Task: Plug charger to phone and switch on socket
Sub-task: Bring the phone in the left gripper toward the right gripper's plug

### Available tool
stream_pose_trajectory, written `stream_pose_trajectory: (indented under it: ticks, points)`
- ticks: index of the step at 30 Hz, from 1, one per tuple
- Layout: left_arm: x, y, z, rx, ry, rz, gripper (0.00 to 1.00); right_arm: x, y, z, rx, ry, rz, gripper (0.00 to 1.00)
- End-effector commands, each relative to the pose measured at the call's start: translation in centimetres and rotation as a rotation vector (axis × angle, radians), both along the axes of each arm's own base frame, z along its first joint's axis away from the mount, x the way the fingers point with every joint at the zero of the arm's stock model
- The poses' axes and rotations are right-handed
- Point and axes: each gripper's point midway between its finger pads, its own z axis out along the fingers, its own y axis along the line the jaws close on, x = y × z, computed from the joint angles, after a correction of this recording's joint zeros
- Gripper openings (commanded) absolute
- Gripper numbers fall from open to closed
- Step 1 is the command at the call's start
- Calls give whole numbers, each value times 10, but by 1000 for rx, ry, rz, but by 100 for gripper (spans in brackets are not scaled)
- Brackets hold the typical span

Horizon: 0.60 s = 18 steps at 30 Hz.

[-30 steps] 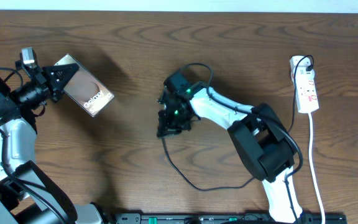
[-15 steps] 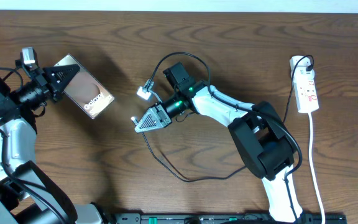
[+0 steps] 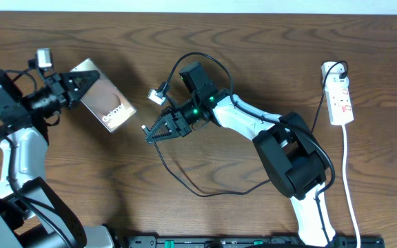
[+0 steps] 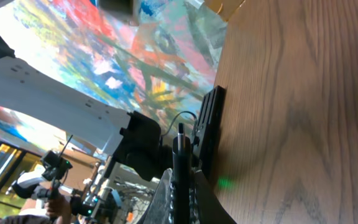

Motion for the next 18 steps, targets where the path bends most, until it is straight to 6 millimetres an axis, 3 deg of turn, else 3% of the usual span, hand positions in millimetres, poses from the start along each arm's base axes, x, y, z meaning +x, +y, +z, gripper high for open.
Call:
stream_pose_trajectory:
  ticks: [1,18]
  points:
    - [-6,-16,3,10,-55,-76,8,1,0,9,11,26,19,1]
    - [-6,-23,3,60,-137,-97,8,-9,15,20,33,-2,59,1]
